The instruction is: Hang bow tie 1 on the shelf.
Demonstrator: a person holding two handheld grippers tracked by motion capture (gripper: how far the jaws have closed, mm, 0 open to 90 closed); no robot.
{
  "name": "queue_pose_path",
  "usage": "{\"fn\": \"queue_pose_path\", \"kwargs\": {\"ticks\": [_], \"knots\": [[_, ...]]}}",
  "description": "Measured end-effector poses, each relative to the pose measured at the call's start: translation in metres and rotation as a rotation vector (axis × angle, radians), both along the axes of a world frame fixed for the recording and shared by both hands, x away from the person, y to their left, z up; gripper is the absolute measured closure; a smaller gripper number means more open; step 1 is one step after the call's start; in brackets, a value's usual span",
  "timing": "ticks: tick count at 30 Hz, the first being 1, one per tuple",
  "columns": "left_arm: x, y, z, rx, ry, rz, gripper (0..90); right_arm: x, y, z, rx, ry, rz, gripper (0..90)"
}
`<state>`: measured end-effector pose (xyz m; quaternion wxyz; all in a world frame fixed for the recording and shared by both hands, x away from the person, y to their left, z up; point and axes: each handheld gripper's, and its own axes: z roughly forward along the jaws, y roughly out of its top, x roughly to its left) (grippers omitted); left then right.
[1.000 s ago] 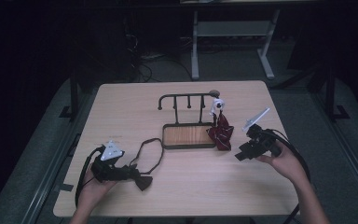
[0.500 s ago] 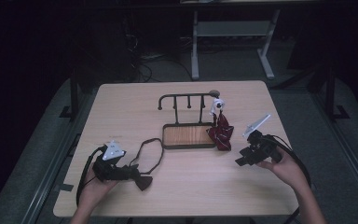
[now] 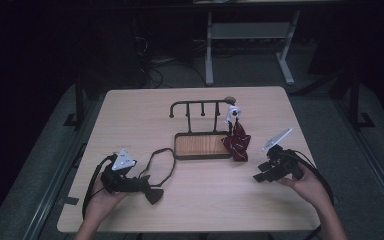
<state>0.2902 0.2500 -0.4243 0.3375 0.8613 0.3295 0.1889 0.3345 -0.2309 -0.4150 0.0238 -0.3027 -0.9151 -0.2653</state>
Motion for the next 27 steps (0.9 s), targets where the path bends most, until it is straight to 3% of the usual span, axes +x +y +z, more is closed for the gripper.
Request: {"fn": "queue_pose_path", "kwargs": {"ticks": [9,12,15,22,27], "knots": [[0.008,-0.009,0.006,0.042,0.017,-0.046,29.5,-0.006,-0.004,-0.003,0.005,0.004,-0.018,45.4],[0.012,-0.011,0.005,0.041,0.036,-0.046,30.0,-0.007,-0.004,-0.004,0.013,0.0,-0.02,44.0],[0.02,-0.01,0.005,0.076,0.046,-0.046,30.5,-0.01,-0.005,-0.004,0.021,-0.005,-0.024,43.1],[0.032,-0.011,0.008,0.077,0.056,-0.046,34.0,-0.011,-0.005,-0.007,0.026,-0.002,-0.023,42.6],[0.048,-0.015,0.009,0.093,0.101,-0.039,39.6,-0.011,-0.006,-0.008,0.024,-0.003,-0.026,42.6]]}}
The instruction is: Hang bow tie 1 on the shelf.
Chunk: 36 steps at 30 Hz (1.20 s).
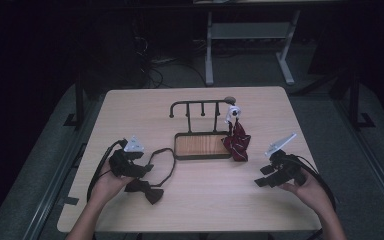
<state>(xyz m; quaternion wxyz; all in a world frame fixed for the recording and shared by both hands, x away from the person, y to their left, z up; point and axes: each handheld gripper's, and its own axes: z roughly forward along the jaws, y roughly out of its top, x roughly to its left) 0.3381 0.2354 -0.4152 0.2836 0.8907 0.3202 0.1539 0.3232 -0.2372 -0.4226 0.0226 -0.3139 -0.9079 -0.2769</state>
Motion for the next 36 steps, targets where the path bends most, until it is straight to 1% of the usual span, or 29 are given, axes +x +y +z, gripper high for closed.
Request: {"fn": "queue_pose_path", "kwargs": {"ticks": [1,3,5,6,9,10,11,13,14,15,17,18,19,20,21,22,23,25,26,27,29,30,34,36], "knots": [[0.003,0.0,0.0,-0.005,0.006,0.0,40.1,0.0,0.0,0.0,0.0,0.0,-0.001,42.5],[0.009,-0.002,0.001,-0.013,0.034,0.007,42.6,0.0,0.0,0.0,0.0,0.0,-0.002,42.4],[0.015,-0.004,0.003,-0.01,0.057,0.013,44.7,0.0,-0.001,0.0,0.001,-0.001,-0.003,42.3],[0.018,-0.004,0.004,-0.006,0.063,0.012,46.9,0.0,-0.001,0.0,0.001,0.001,-0.006,42.2],[0.025,-0.007,0.006,-0.001,0.083,0.023,48.3,0.0,-0.001,0.0,0.0,0.0,-0.004,42.2],[0.028,-0.007,0.006,0.002,0.086,0.024,50.2,0.0,-0.001,0.0,0.0,0.0,-0.005,42.2],[0.03,-0.008,0.007,0.004,0.087,0.023,50.2,0.0,-0.001,0.0,0.0,0.0,-0.005,42.2],[0.035,-0.01,0.006,0.019,0.102,0.023,51.7,0.0,-0.001,-0.001,0.001,0.001,-0.004,42.2],[0.041,-0.013,0.006,0.03,0.112,0.028,53.1,0.0,-0.001,-0.001,-0.001,0.005,-0.007,42.2],[0.041,-0.013,0.006,0.03,0.112,0.028,53.4,0.0,-0.001,-0.001,-0.001,0.005,-0.007,42.2],[0.046,-0.014,0.006,0.04,0.114,0.032,54.2,0.0,-0.001,-0.001,0.0,0.002,-0.004,42.2],[0.051,-0.016,0.004,0.046,0.126,0.042,54.6,0.0,-0.001,-0.001,-0.001,0.004,-0.006,42.2],[0.051,-0.016,0.004,0.046,0.126,0.042,55.6,0.0,-0.001,-0.001,0.0,0.004,-0.006,42.2],[0.054,-0.017,0.004,0.063,0.131,0.036,55.6,0.0,-0.001,-0.001,0.0,0.004,-0.006,42.2],[0.056,-0.018,0.002,0.065,0.132,0.042,55.9,0.0,-0.002,-0.001,0.0,0.003,-0.005,42.2],[0.058,-0.018,0.002,0.075,0.134,0.041,56.3,0.0,-0.002,-0.001,0.001,0.0,-0.003,42.2],[0.061,-0.019,0.0,0.08,0.141,0.046,57.6,0.0,-0.002,0.0,0.001,0.002,-0.003,42.3],[0.062,-0.019,-0.001,0.08,0.144,0.042,59.9,0.0,-0.002,0.0,0.005,0.003,-0.005,42.3],[0.064,-0.02,-0.004,0.077,0.157,0.05,60.7,0.0,-0.002,0.0,0.005,0.004,-0.004,42.3],[0.064,-0.02,-0.004,0.077,0.157,0.05,61.8,0.0,-0.002,0.0,0.005,0.004,-0.004,42.3],[0.067,-0.02,-0.008,0.092,0.163,0.045,62.9,0.0,-0.002,-0.001,0.005,-0.001,0.001,42.3],[0.069,-0.02,-0.011,0.101,0.177,0.048,63.7,0.0,-0.002,-0.001,0.005,-0.002,0.001,42.3],[0.072,-0.02,-0.015,0.097,0.192,0.059,64.9,0.0,-0.002,0.0,0.005,-0.002,0.001,42.3],[0.074,-0.019,-0.017,0.097,0.204,0.058,68.1,0.0,-0.003,0.0,0.002,-0.002,-0.002,42.2]]}}
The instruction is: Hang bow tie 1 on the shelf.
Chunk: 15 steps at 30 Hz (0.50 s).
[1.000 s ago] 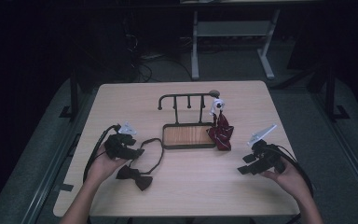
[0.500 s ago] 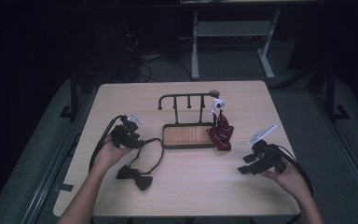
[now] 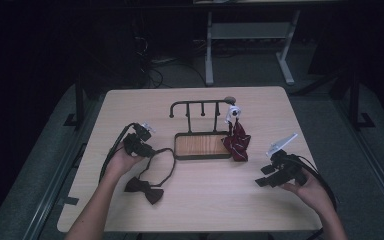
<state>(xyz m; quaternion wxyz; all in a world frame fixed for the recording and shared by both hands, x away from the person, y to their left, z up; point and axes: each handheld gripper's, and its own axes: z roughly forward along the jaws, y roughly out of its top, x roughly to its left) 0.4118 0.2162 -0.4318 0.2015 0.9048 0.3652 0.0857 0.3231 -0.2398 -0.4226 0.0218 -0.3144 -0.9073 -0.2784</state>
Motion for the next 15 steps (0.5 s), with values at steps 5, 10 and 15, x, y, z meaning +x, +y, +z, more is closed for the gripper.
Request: {"fn": "queue_pose_path", "kwargs": {"ticks": [5,10,15], "knots": [[0.0028,0.0,-0.004,0.007,0.018,-0.008,70.7,0.0002,-0.0018,0.001,0.005,-0.008,-0.002,42.3],[0.0037,-0.0025,-0.007,0.014,0.027,-0.006,75.9,-0.0001,-0.0023,0.0019,0.01,-0.01,-0.003,42.3],[0.005,-0.003,-0.009,0.02,0.043,-0.019,83.1,-0.0004,-0.0023,0.0036,0.012,-0.016,-0.001,42.4]]}}
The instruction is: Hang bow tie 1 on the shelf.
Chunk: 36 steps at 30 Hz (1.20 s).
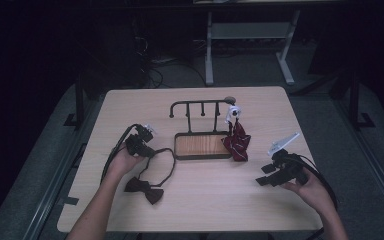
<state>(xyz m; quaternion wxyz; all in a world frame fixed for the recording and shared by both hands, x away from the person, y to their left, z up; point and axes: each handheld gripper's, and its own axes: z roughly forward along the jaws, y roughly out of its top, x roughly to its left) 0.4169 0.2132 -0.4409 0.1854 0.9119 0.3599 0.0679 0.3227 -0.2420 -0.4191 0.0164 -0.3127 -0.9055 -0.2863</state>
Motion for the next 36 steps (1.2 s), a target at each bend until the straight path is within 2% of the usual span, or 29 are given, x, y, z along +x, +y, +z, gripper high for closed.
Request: {"fn": "queue_pose_path", "kwargs": {"ticks": [3,4,8,14,16,21,30,33,36], "knots": [[0.0,0.001,0.0,0.004,0.003,-0.006,88.5,0.0,-0.001,0.001,0.009,-0.004,-0.004,42.4],[-0.001,0.002,0.001,0.014,0.008,-0.02,89.2,0.0,-0.002,0.001,0.011,-0.005,-0.004,42.4],[-0.003,0.002,0.004,0.009,-0.001,-0.029,89.6,0.0,-0.002,0.001,0.01,0.001,-0.008,42.4],[-0.008,0.003,0.014,-0.026,-0.006,-0.044,89.7,0.001,-0.001,0.0,0.013,0.0,0.0,42.5],[-0.009,0.002,0.018,-0.014,-0.011,-0.057,89.7,0.001,-0.001,0.0,0.011,0.003,-0.004,42.5],[-0.012,0.001,0.028,-0.028,-0.022,-0.073,89.8,0.002,-0.004,-0.001,0.014,0.003,-0.012,42.4],[-0.017,0.005,0.035,-0.075,-0.002,-0.093,90.0,0.003,-0.006,-0.002,0.007,0.009,-0.024,42.6],[-0.018,0.008,0.038,-0.104,0.003,-0.097,90.0,0.003,-0.007,-0.003,0.003,0.009,-0.027,42.6],[-0.019,0.011,0.042,-0.101,0.011,-0.109,90.0,0.003,-0.008,-0.004,0.004,0.02,-0.037,42.7]]}}
